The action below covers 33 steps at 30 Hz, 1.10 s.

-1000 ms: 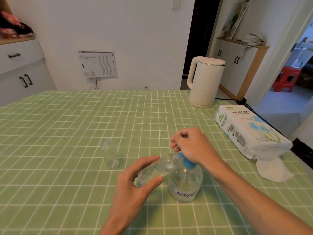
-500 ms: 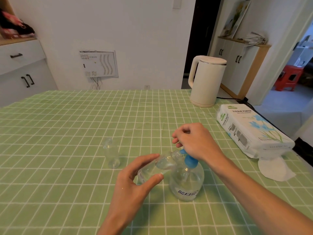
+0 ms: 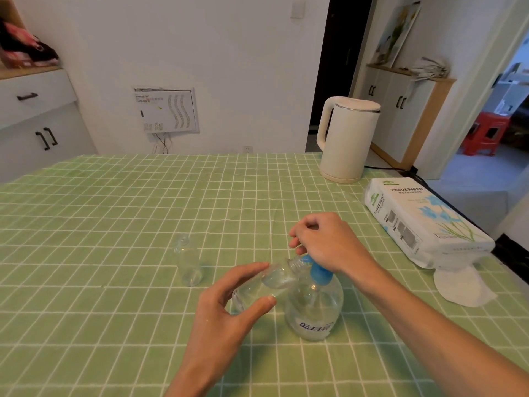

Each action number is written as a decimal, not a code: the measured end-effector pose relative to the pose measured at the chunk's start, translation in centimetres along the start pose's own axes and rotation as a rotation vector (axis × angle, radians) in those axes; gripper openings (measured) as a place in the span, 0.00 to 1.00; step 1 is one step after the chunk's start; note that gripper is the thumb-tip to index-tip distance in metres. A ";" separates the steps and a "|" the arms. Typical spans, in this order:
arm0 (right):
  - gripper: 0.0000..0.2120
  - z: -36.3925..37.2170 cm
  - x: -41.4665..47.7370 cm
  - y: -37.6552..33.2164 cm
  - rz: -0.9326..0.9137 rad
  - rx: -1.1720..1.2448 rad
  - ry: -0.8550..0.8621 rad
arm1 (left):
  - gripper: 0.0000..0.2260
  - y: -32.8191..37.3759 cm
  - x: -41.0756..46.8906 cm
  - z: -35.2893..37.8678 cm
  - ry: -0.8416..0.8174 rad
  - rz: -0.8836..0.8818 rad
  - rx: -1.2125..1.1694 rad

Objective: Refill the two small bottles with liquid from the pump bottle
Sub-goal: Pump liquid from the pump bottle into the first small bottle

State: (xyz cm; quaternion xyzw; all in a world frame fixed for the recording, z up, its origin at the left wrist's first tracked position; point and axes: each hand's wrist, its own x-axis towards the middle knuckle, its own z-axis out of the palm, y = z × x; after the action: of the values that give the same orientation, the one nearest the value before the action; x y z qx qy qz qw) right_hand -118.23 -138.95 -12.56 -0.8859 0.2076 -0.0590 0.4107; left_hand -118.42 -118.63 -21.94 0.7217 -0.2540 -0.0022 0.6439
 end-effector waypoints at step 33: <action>0.14 0.0 0.6 0.2 -0.110 0.092 -0.032 | 0.19 0.1 0.2 -0.3 0.004 0.048 -0.005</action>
State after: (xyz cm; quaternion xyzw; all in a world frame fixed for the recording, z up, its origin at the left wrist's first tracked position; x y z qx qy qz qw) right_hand -117.78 -139.27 -12.77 -0.8769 0.1493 -0.0767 0.4503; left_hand -118.22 -118.43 -21.75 0.7140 -0.2698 0.0139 0.6459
